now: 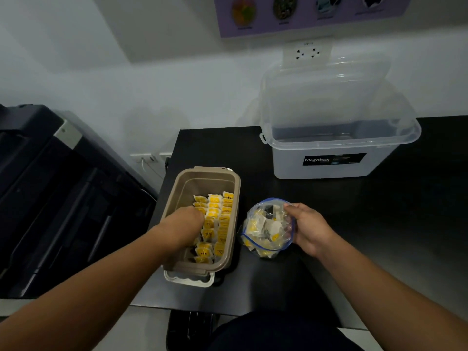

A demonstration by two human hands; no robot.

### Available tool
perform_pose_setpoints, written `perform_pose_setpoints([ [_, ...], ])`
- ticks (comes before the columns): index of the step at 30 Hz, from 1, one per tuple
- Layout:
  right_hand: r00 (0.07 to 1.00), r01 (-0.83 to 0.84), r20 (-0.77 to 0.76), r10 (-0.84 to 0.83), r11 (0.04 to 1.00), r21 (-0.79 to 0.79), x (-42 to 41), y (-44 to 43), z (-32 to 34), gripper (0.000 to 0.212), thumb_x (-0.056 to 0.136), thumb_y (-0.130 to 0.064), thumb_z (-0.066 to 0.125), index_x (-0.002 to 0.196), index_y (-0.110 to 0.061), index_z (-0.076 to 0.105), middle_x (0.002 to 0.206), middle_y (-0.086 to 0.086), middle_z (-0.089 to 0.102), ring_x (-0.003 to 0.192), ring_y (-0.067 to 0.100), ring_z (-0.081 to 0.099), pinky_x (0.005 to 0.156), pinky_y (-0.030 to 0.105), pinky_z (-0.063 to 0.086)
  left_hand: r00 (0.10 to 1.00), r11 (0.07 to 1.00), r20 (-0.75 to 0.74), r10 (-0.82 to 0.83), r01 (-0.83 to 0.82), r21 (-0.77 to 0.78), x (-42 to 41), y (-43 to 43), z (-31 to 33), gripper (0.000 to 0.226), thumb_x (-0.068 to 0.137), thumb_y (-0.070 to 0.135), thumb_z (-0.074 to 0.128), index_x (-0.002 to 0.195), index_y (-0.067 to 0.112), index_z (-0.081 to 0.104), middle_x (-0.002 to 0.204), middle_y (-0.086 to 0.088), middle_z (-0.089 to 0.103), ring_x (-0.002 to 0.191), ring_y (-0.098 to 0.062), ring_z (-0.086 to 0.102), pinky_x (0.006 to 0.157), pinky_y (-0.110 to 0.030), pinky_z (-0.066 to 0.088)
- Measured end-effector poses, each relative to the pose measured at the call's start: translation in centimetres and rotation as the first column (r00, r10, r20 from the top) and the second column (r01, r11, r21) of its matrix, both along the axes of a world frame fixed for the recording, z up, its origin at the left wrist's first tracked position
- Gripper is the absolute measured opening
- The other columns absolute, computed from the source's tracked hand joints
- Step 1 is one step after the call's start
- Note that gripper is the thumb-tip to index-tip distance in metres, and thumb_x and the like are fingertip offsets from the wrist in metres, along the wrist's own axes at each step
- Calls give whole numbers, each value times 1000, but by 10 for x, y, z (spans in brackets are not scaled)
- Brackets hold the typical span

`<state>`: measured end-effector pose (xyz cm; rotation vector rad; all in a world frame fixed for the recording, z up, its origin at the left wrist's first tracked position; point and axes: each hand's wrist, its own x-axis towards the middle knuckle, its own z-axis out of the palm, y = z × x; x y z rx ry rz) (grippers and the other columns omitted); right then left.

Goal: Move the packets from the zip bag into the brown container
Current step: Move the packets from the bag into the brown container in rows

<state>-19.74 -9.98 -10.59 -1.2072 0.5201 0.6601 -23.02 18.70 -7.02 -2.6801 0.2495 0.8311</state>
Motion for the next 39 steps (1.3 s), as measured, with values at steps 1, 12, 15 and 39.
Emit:
perform_pose_setpoints([
  [1,1000,3,2,-3,1000,2,-1,0,0,11,107,-16,55,110,-9,63,84,10,81,77,23,80,66,41,60,1000,1000,0,0,0,0,1,0,-2,17,90,3,56,102,7,67,108,-13,70,100,-30,69,87,-38,57],
  [12,999,40,2,-40,999,16,-8,0,-3,12,107,-16,54,110,-9,63,85,10,81,78,24,80,62,41,61,999,999,1,32,-32,17,8,-2,-6,25,93,-1,52,113,5,65,117,-13,67,106,-30,68,91,-38,56],
  [15,999,33,6,-33,999,13,-8,-1,-2,13,107,-16,53,112,-8,63,88,11,81,82,26,79,68,44,62,1000,999,-17,25,-24,36,10,-3,-2,24,91,2,59,114,5,65,118,-14,67,107,-30,67,91,-38,56],
  [39,997,-83,15,82,992,94,-19,-32,-9,13,107,-16,52,104,-9,63,93,13,78,85,28,75,76,48,61,931,706,30,363,-254,-661,6,-157,23,15,92,23,70,104,25,78,102,3,75,93,-13,69,92,-29,54],
])
